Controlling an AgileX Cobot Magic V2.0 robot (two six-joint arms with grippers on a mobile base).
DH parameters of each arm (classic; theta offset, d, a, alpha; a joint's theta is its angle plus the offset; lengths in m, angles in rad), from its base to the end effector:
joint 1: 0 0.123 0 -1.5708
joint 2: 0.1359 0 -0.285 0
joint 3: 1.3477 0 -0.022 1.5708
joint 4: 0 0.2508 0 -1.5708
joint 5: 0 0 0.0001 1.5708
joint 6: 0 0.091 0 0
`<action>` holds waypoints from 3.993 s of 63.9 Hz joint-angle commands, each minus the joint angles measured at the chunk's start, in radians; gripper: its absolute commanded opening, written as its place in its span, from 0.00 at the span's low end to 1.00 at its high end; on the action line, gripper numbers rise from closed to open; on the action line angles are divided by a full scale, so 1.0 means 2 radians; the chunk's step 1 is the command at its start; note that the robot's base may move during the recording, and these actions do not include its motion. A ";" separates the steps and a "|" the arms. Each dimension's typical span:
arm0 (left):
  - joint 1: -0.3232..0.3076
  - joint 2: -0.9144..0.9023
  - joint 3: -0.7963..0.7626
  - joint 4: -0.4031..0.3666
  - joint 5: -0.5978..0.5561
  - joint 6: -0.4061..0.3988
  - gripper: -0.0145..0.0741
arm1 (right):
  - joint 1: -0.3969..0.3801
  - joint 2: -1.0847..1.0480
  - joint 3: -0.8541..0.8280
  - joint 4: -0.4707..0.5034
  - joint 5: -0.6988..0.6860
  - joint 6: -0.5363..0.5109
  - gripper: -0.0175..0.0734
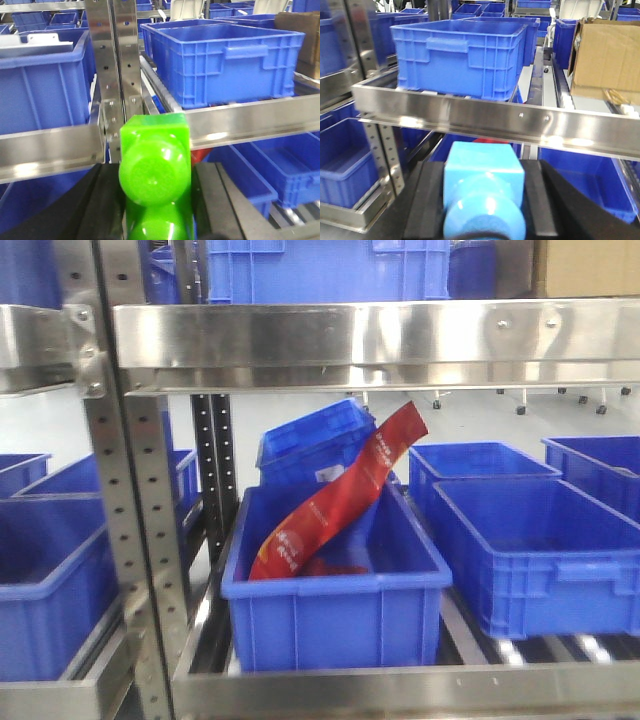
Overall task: Grab block from conveyor and place in blue bin
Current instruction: 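Position both held blocks above the blue bin on the shelf, then open both grippers to drop the blocks into the blue bin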
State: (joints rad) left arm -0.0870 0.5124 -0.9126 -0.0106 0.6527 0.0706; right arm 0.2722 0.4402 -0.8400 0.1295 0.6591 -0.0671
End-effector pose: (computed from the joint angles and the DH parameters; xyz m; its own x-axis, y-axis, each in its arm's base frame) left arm 0.0735 -0.0070 0.4169 -0.1578 0.0761 -0.9845 0.1032 0.9928 0.0602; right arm 0.0576 0.0235 0.3998 -0.1732 -0.0116 -0.9848 -0.3372 0.9402 0.0482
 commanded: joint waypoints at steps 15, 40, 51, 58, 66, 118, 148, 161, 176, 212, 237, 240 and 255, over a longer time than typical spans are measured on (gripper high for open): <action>-0.003 -0.003 0.001 -0.002 -0.010 -0.002 0.04 | 0.001 -0.002 -0.003 -0.002 -0.013 -0.003 0.02; -0.003 -0.003 0.001 -0.002 -0.010 -0.002 0.04 | 0.001 -0.002 -0.003 -0.002 -0.021 -0.003 0.02; -0.003 -0.003 0.001 -0.002 -0.010 -0.002 0.04 | 0.001 -0.002 -0.003 -0.002 -0.021 -0.003 0.02; -0.003 -0.003 0.001 -0.002 -0.010 -0.002 0.04 | 0.001 -0.002 -0.003 -0.002 -0.021 -0.003 0.02; -0.003 -0.003 0.001 -0.002 -0.010 -0.002 0.04 | 0.001 -0.002 -0.003 -0.002 -0.021 -0.003 0.02; -0.003 -0.003 0.001 -0.002 -0.010 -0.002 0.04 | 0.001 -0.002 -0.003 -0.002 -0.021 -0.003 0.02; -0.003 -0.003 0.001 -0.002 -0.013 -0.002 0.04 | 0.001 -0.002 -0.003 -0.002 -0.032 -0.003 0.02; -0.003 -0.003 0.001 -0.002 -0.029 -0.002 0.04 | 0.001 -0.002 -0.003 -0.002 -0.038 -0.003 0.02; -0.003 -0.003 0.001 -0.001 -0.041 -0.002 0.04 | 0.001 -0.002 -0.003 -0.002 -0.050 -0.003 0.02; -0.220 0.244 -0.232 -0.002 -0.005 0.017 0.04 | 0.081 0.209 -0.204 -0.002 -0.035 -0.014 0.02; -0.253 0.483 -0.383 -0.003 -0.011 0.017 0.04 | 0.122 0.420 -0.321 -0.002 -0.025 -0.015 0.02; -0.253 0.498 -0.383 -0.003 -0.019 0.017 0.04 | 0.122 0.435 -0.322 -0.002 -0.029 -0.015 0.02; -0.253 0.538 -0.383 -0.003 -0.018 0.013 0.18 | 0.118 0.478 -0.322 -0.002 -0.032 -0.015 0.11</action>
State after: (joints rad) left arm -0.5915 1.5859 -1.6649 -0.0108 0.6372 0.1034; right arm 0.5144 1.3861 -1.4715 0.1295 0.6167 -0.0883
